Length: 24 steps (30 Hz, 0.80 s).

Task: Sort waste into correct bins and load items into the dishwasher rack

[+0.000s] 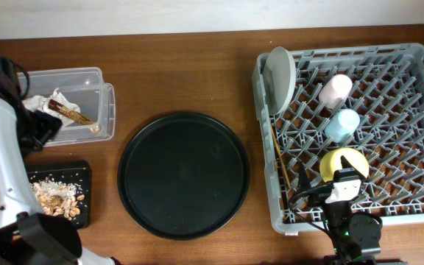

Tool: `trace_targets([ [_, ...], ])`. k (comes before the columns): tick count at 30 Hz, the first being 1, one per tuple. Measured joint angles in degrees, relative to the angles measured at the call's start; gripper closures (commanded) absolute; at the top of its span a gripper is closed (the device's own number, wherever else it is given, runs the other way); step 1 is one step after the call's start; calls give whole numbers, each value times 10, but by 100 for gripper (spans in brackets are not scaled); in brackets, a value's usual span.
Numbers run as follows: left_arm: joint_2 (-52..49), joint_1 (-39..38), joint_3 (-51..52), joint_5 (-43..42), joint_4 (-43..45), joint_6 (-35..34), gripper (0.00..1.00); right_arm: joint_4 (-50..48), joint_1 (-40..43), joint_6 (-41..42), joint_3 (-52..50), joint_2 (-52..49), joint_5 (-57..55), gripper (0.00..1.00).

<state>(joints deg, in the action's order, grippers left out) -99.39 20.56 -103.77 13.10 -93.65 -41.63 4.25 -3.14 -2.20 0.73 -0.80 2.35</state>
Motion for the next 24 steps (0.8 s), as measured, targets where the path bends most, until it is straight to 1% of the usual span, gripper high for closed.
trace_targets([
  [1,12,-5,25,-2,16,0,1,0,0,0,0,0,0,2],
  [3,52,-21,100,-5,85,0,1,0,0,0,0,1,0,2],
  [5,122,-48,206,-9,188,5,1,0,0,0,0,2,0,2],
  [7,188,-71,302,-25,295,24,1,0,0,0,0,2,0,2],
  [9,273,-94,424,-37,422,46,1,0,0,0,0,2,-2,2],
  [10,298,-100,458,-41,453,49,1,0,0,0,0,2,-2,2],
  [13,392,-118,591,-46,586,61,1,0,0,0,0,2,-2,2],
  [15,451,-130,670,-48,643,65,1,0,0,0,0,2,-2,2],
  [19,558,-157,780,-47,683,70,1,0,0,0,0,2,-2,2],
  [24,686,-176,867,-48,685,70,1,0,0,0,0,2,-2,2],
])
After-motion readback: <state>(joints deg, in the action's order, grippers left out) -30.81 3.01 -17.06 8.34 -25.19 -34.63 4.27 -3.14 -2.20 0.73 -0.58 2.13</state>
